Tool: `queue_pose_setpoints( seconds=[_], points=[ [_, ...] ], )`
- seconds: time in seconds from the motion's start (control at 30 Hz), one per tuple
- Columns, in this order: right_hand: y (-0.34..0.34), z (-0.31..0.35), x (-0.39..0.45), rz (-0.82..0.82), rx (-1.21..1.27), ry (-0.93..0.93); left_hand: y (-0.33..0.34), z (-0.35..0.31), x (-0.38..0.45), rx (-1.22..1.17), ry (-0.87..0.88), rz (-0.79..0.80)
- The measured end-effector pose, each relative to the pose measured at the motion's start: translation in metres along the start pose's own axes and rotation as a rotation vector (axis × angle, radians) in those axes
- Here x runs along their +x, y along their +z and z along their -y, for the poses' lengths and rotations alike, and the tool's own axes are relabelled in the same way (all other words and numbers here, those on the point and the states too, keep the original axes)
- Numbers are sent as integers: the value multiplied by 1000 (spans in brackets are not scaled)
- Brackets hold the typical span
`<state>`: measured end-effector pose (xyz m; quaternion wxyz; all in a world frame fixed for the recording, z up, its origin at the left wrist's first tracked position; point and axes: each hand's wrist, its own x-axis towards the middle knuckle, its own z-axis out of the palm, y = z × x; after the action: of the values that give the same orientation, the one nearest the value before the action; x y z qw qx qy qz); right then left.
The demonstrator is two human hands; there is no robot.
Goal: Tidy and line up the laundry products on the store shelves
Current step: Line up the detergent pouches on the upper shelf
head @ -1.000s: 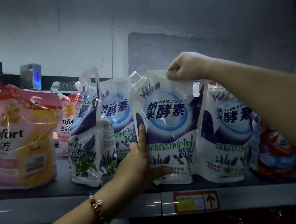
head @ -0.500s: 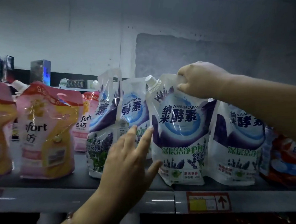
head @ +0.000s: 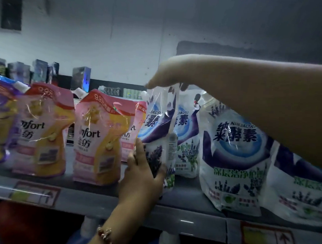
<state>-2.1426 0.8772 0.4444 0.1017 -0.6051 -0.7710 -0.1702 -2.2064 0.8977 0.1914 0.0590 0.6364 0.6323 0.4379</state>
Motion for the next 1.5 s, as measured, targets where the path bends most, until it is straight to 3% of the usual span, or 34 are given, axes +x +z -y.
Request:
queue_pose_setpoints(
  seconds=[0.07, 0.17, 0.27, 0.37, 0.43, 0.5, 0.57, 0.7, 0.9, 1.1, 1.23, 1.5],
  points=[
    [9, 4, 13, 58, -28, 13, 2, -3, -1, -28, 12, -31],
    [16, 3, 29, 1, -88, 26, 2, -3, -5, 38, 48, -35],
    [13, -12, 37, -30, -275, 39, 3, -6, -20, 100, 178, -84],
    [6, -30, 27, 8, -354, 36, -5, -4, -28, -8, 293, -92],
    [4, -39, 18, -48, -321, 4, -11, -1, -22, -163, 331, -118],
    [6, -50, 18, -85, -199, -34, -14, 7, -5, -154, 323, -120],
    [10, -59, 22, -96, -27, -47, -17, 10, 10, -186, 233, -1],
    [7, -79, 22, -34, 163, -95, -17, 14, 32, -502, 90, 320],
    [7, -99, 16, 45, 272, -150, -12, 24, 42, -639, 129, 361],
    [7, -103, 21, 14, 412, -226, -18, 30, 52, -802, 82, 529],
    [14, -105, 26, -50, 421, -269, -23, 33, 51, -778, 30, 448],
    [12, -110, 20, -144, 415, -259, -32, 26, 24, -475, 77, 174]
  ],
)
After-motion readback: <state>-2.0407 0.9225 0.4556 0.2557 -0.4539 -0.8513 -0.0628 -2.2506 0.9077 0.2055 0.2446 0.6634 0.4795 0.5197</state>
